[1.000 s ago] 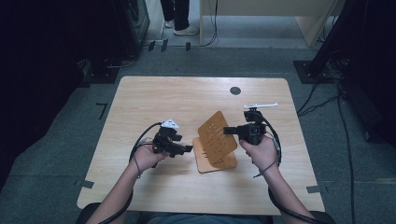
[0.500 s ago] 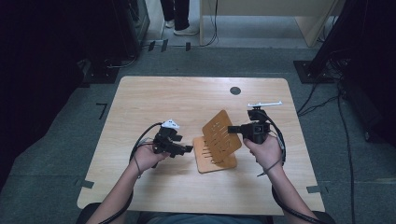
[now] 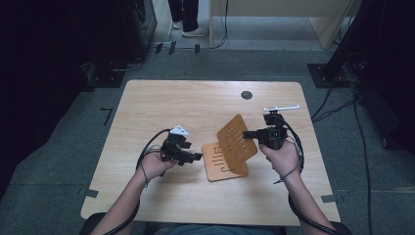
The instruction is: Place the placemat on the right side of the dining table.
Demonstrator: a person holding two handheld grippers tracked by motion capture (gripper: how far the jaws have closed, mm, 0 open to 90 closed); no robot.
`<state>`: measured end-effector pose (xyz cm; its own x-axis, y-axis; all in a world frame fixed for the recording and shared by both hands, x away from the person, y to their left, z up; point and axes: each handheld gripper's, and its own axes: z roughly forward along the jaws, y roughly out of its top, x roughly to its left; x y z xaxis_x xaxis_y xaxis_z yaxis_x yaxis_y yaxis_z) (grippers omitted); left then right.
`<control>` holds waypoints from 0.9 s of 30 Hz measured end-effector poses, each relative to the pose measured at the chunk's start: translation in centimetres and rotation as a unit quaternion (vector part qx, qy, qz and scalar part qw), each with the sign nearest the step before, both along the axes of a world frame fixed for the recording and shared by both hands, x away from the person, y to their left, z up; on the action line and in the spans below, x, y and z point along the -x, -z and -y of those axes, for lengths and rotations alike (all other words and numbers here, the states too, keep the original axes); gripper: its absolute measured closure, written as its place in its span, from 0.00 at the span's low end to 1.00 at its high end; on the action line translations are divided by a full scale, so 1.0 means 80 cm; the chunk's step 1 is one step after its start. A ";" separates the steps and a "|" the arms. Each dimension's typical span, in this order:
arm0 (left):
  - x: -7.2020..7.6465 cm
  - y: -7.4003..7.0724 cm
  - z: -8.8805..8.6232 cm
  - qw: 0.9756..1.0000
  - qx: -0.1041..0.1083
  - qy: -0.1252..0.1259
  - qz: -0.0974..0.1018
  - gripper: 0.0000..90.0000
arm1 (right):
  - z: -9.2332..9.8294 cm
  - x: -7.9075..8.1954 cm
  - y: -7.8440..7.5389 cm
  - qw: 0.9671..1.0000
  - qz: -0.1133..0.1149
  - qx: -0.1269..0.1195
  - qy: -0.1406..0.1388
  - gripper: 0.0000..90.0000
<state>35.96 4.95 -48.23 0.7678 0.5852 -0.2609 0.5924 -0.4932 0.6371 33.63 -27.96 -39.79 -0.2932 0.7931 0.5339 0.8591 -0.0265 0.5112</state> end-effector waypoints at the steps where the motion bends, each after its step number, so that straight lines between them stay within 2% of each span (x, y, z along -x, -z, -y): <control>1: 0.000 0.000 0.000 1.000 0.000 0.000 0.000 0.28 | 0.001 0.000 0.000 1.000 0.002 0.001 0.001 0.98; 7: 0.000 0.000 0.001 1.000 0.000 0.000 0.000 0.28 | 0.008 0.000 -0.003 1.000 -0.002 0.002 0.004 0.98; 10: 0.000 0.001 0.001 1.000 0.001 -0.001 -0.001 0.28 | 0.009 0.001 -0.005 1.000 0.003 0.018 0.004 0.98; 14: 0.000 0.002 0.002 1.000 -0.003 0.001 -0.001 0.28 | 0.012 0.001 -0.006 1.000 0.001 0.017 0.006 0.98; 15: 0.000 0.003 0.003 1.000 -0.003 0.002 0.000 0.28 | 0.015 0.002 -0.006 1.000 0.002 0.024 0.009 0.98; 27: -0.002 0.004 0.003 1.000 -0.004 -0.001 0.004 0.28 | 0.032 -0.001 -0.007 0.999 -0.001 0.035 0.028 0.98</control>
